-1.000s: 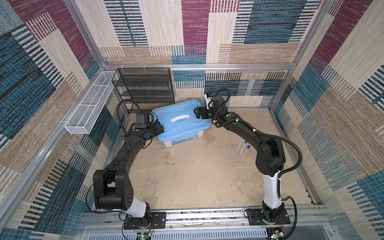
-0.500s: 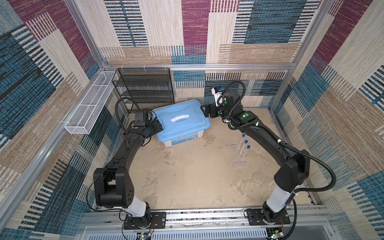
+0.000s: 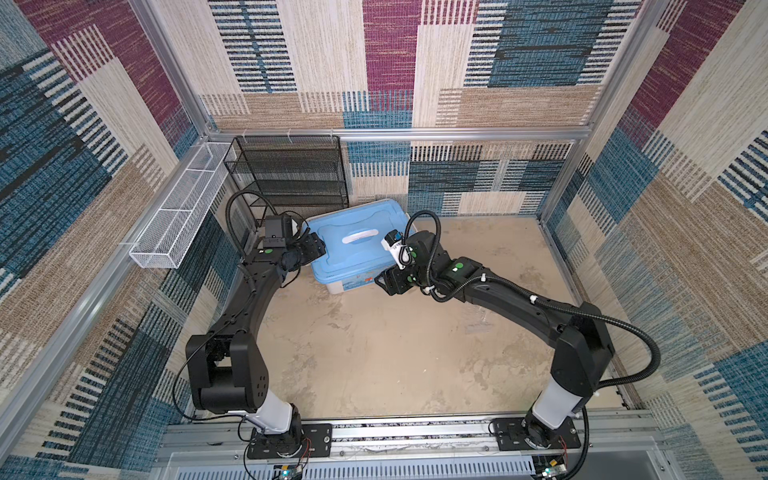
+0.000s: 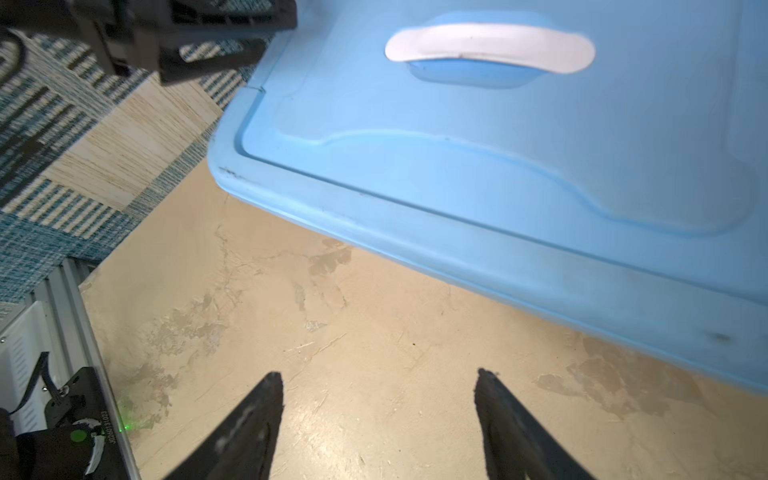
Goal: Organize the chemistry lab equipment
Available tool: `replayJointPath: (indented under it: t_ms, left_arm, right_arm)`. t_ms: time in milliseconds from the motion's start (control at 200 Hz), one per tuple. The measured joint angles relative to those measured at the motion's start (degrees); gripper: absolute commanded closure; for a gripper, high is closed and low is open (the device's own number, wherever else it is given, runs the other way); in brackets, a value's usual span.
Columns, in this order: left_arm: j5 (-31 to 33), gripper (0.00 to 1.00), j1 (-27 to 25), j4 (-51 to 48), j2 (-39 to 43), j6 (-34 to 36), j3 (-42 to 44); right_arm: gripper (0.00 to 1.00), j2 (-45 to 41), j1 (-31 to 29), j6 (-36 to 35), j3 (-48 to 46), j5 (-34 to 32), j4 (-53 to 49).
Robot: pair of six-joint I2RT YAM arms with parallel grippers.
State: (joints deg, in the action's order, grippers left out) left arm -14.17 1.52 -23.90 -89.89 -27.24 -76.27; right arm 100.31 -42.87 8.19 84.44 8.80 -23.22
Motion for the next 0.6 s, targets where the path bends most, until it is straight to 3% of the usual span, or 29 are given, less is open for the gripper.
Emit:
replayJointPath:
  t_ms: [170,351,596]
  left_arm:
    - [-5.46,0.21,6.40,0.96,2.89,-0.24,0.39]
    - [-8.55,0.09,6.62,4.20,4.17,-0.68,4.83]
    - [-9.73,0.07,6.19,8.70,2.14,-1.29,9.88]
  right_arm:
    - [0.31,4.07,-0.24,1.07,4.76,-2.34,-0.50]
    - [0.32,8.76,-0.24,2.25,10.71,-5.55,-1.57]
    - [0.31,10.84,-0.31,2.93,14.58,-7.32,-2.69]
